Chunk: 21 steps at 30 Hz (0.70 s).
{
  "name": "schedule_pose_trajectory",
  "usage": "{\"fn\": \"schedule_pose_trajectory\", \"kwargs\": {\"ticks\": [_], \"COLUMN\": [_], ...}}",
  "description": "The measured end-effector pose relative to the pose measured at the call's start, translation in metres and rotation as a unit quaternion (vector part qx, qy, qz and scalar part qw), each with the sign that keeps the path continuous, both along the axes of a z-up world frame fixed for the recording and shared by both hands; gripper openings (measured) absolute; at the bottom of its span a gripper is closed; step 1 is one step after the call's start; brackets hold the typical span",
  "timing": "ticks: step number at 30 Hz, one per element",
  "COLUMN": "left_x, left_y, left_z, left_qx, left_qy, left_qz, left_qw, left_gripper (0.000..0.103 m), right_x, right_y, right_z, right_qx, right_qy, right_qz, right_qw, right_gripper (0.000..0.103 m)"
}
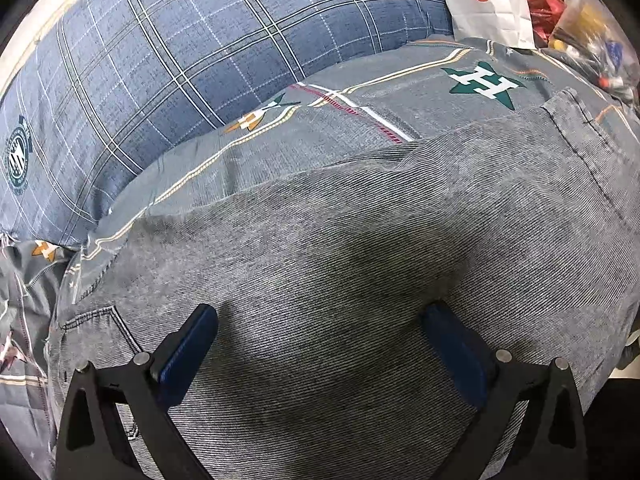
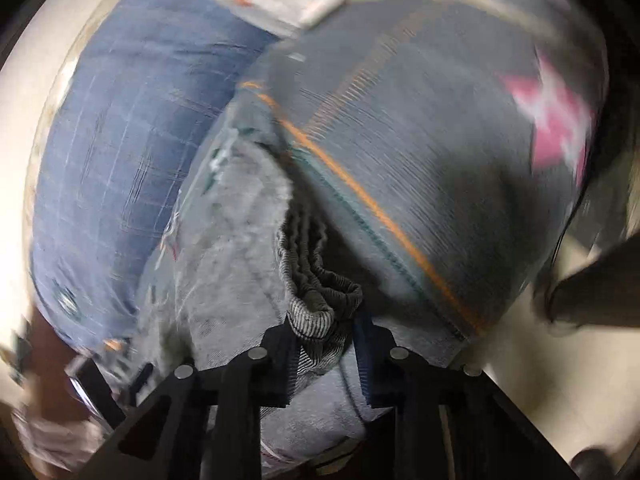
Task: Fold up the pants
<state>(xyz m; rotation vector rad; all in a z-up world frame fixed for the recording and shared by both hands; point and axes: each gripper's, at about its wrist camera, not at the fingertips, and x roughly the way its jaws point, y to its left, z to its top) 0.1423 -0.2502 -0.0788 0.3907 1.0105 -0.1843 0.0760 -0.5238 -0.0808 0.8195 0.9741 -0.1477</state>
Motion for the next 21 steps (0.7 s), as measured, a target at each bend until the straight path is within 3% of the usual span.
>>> {"fn": "schedule_pose_trajectory", "kwargs": {"ticks": [4,8,10,13,16,18,21], "left_x": [0.014,0.011,0.008,-0.003,-0.019,-0.028,-0.032], "left_y": [0.013,0.041,0.077,0.157,0.219,0.25,0.259], "left_z": [-0.002,0.013,0.032,0.064,0.078,0.081,0.083], "left_qx": [-0.055,-0.111,-0.162,-0.187,-0.182,-0.173,-0.175], "left_qy": [0.046,0.057,0.042,-0.02,-0.049,-0.056,-0.055], "left_qz": [0.014,0.034,0.066,0.14,0.201,0.237,0.246], "left_qw": [0.9974,0.9917,0.9837,0.972,0.9614,0.9544,0.9519], "left_gripper": [0.103,0.103,0.102,0.102,0.102,0.103,0.102], "right_x": [0.017,0.023,0.016,0.015,0.028,0.038,0.027], "right_y": [0.059,0.16,0.203,0.268,0.309,0.328,0.314], "right_z": [0.074,0.131,0.137,0.117,0.062,0.015,0.011], "right_qx": [-0.113,-0.196,-0.213,-0.217,-0.173,-0.115,-0.075], "right_qy": [-0.046,-0.111,-0.131,-0.141,-0.105,-0.062,-0.09], "right_qz": [0.067,0.163,0.208,0.27,0.319,0.357,0.335], "right_qw": [0.99,0.961,0.946,0.927,0.926,0.925,0.935], "right_gripper": [0.025,0.025,0.025,0.025,0.031,0.061,0.065]}}
